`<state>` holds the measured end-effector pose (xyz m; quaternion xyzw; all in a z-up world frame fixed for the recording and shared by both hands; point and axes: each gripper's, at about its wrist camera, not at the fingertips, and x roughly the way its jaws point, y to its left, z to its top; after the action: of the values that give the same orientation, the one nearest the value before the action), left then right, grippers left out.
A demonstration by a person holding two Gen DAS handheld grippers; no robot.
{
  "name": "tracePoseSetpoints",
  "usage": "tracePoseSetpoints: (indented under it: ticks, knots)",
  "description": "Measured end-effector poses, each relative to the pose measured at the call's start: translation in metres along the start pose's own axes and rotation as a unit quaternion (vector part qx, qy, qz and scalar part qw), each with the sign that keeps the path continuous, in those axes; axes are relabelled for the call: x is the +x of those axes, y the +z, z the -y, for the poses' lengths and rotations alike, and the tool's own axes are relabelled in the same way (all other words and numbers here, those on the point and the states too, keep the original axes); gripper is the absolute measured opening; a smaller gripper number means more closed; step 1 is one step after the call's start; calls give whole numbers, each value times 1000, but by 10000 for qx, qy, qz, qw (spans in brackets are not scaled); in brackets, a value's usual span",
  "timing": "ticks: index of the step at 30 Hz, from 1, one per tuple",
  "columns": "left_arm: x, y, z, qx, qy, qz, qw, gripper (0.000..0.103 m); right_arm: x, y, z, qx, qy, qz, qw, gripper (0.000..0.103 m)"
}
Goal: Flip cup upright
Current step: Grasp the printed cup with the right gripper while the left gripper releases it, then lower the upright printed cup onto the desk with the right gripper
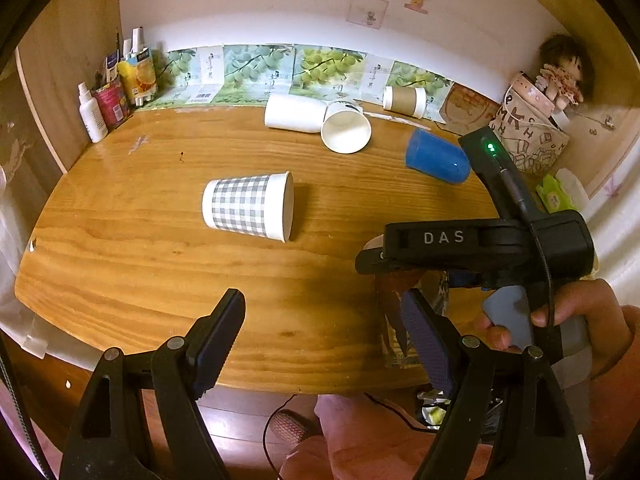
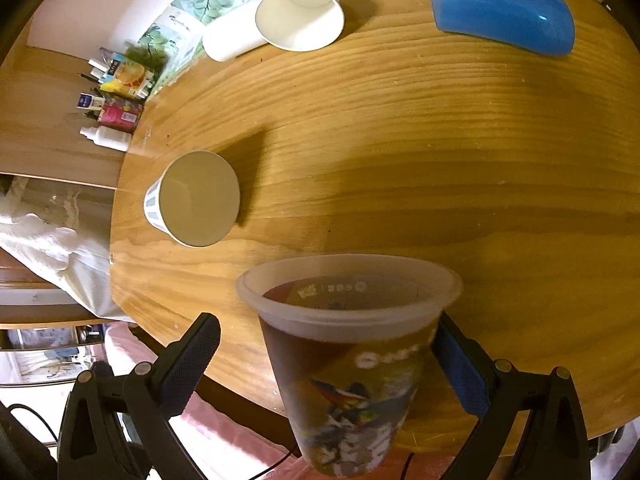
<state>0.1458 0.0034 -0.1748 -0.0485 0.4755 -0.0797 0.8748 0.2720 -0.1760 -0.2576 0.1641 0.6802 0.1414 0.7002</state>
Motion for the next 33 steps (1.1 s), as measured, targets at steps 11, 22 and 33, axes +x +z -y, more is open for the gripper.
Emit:
tracePoseSetpoints:
  ticks: [11, 22, 33]
  knots:
    - [-2, -4, -3, -110, 53, -23, 9999, 83, 4, 1, 6, 131, 94, -86, 9998, 78]
    - [-8, -9, -1, -106, -1, 42, 9999, 83, -12, -7, -8, -243, 26, 410, 9989, 77]
    - [-16, -13, -3, -63, -2, 150, 9999, 83, -40, -26, -14, -463, -45, 1357, 9897, 76]
